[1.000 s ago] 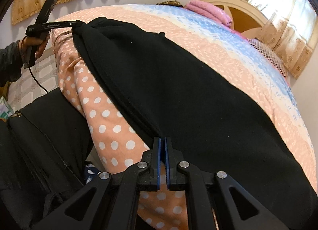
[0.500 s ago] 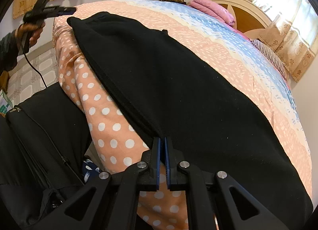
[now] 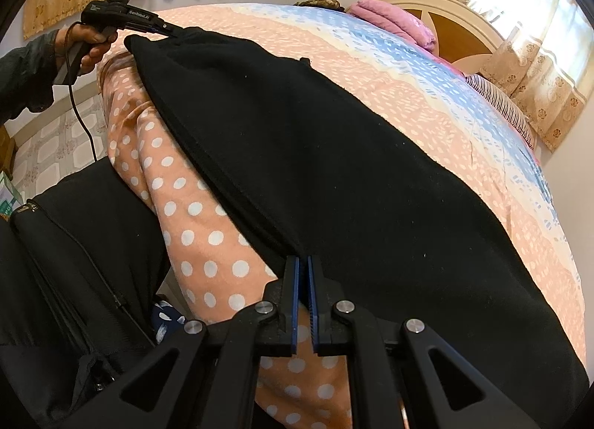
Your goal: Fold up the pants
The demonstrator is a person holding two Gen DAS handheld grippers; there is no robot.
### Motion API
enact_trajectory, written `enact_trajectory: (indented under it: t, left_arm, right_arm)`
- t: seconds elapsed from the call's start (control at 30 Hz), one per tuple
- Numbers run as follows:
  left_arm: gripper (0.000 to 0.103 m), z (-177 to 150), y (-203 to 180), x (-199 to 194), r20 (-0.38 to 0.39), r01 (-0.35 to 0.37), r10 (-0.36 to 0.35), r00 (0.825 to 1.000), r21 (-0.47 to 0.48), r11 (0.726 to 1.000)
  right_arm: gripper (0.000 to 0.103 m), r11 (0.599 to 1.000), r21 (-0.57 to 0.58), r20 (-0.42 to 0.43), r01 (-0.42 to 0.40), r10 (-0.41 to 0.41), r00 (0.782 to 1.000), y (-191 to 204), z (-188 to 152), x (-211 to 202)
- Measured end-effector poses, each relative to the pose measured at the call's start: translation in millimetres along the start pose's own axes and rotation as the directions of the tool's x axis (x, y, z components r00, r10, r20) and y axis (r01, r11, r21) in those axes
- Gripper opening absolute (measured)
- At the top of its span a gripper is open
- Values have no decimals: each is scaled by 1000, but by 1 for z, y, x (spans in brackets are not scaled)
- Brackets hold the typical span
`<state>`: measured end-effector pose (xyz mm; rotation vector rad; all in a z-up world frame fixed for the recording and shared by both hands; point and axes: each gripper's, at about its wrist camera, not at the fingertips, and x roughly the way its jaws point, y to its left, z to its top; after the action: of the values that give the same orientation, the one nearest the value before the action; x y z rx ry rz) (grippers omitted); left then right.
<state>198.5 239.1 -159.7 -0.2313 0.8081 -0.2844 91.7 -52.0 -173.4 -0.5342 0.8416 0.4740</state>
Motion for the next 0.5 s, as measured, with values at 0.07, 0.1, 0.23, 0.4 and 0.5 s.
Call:
enact_trajectory:
  t: [0.07, 0.1, 0.23, 0.4, 0.5]
  left_arm:
    - [9, 3, 2, -2, 4, 41, -41, 999, -18, 999]
    - [9, 5, 3, -3, 8, 52, -51, 999, -24, 998]
    - [8, 12, 4, -10, 50, 95, -93, 994, -49, 994]
    - [8, 28, 0, -20, 135, 143, -135, 982, -57, 988]
    - [8, 31, 0, -10, 130, 116, -110, 985, -40, 992]
  right_arm:
    - [5, 1000, 3, 2, 0, 0, 1000, 0, -1, -1]
    - [5, 1000, 5, 4, 1, -1, 1000, -1, -1, -1]
    - [5, 1000, 10, 7, 4, -4, 1000, -2, -2, -3]
    - [5, 1000, 10, 7, 7, -7, 1000, -1, -1, -4]
    - [5, 1000, 17, 9, 6, -6, 1000, -2, -1, -5]
